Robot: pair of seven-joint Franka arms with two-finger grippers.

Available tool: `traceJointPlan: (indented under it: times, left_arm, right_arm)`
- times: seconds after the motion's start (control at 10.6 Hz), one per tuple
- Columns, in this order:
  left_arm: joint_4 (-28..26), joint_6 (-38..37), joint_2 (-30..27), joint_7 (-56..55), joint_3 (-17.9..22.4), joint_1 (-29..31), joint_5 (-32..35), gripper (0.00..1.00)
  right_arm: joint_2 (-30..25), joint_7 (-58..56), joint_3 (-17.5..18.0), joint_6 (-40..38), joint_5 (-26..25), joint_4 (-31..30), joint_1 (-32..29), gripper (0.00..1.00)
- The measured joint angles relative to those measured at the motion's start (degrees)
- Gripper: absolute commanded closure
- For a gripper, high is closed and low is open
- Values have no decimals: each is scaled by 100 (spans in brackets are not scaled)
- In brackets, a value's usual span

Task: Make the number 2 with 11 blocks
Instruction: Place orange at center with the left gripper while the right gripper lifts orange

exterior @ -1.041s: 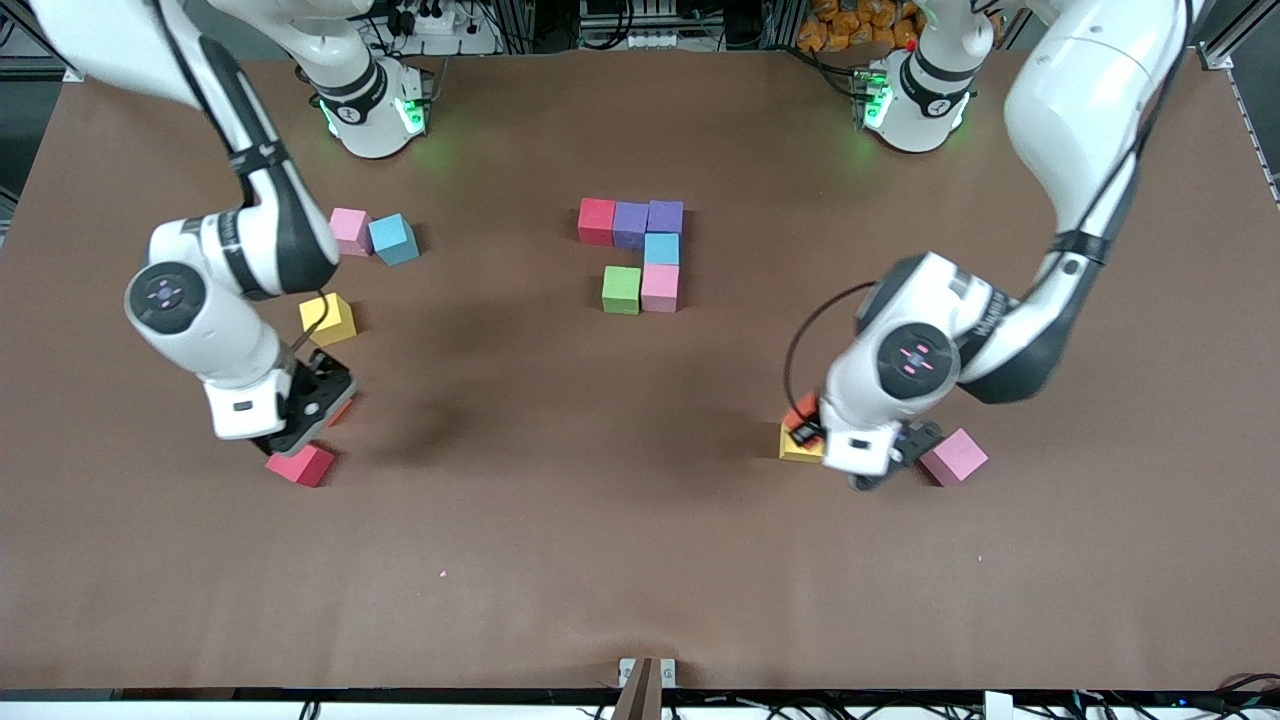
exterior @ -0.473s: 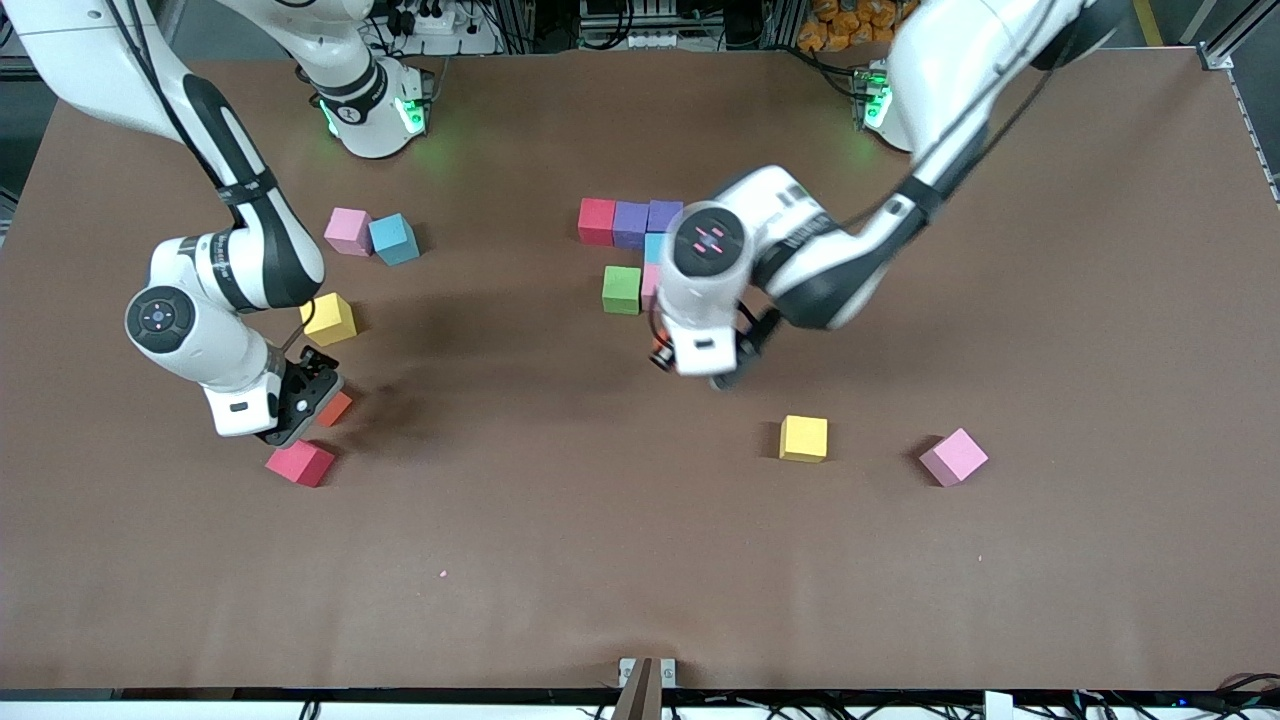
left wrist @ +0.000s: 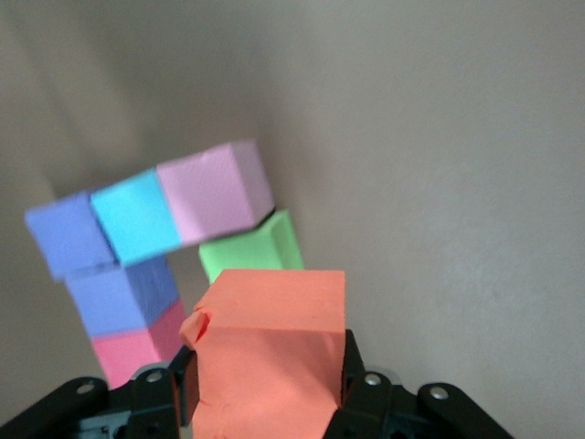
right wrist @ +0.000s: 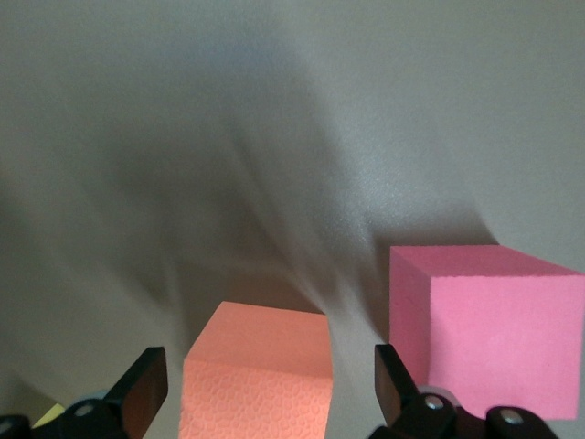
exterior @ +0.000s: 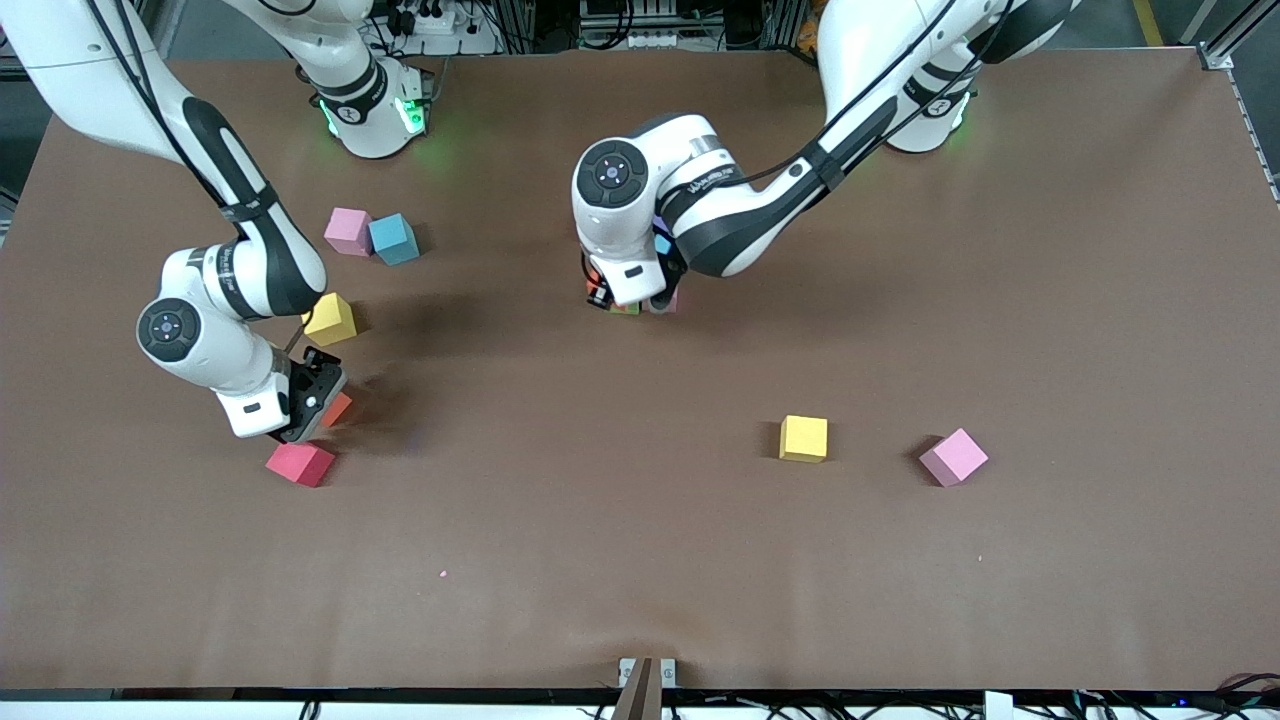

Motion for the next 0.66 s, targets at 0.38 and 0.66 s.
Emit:
traceJointPlan:
  times: [0.38,0.66]
  left_arm:
    - [-8,784,178,-1192,243,-491,-166,91]
    - [-9,1635,452,-1822,699,-1093,-167,90]
  right_arm:
    - [20,-2,0,-1,0,-90,-150,0]
    - [32,256,1,7,6,-198,-230,1]
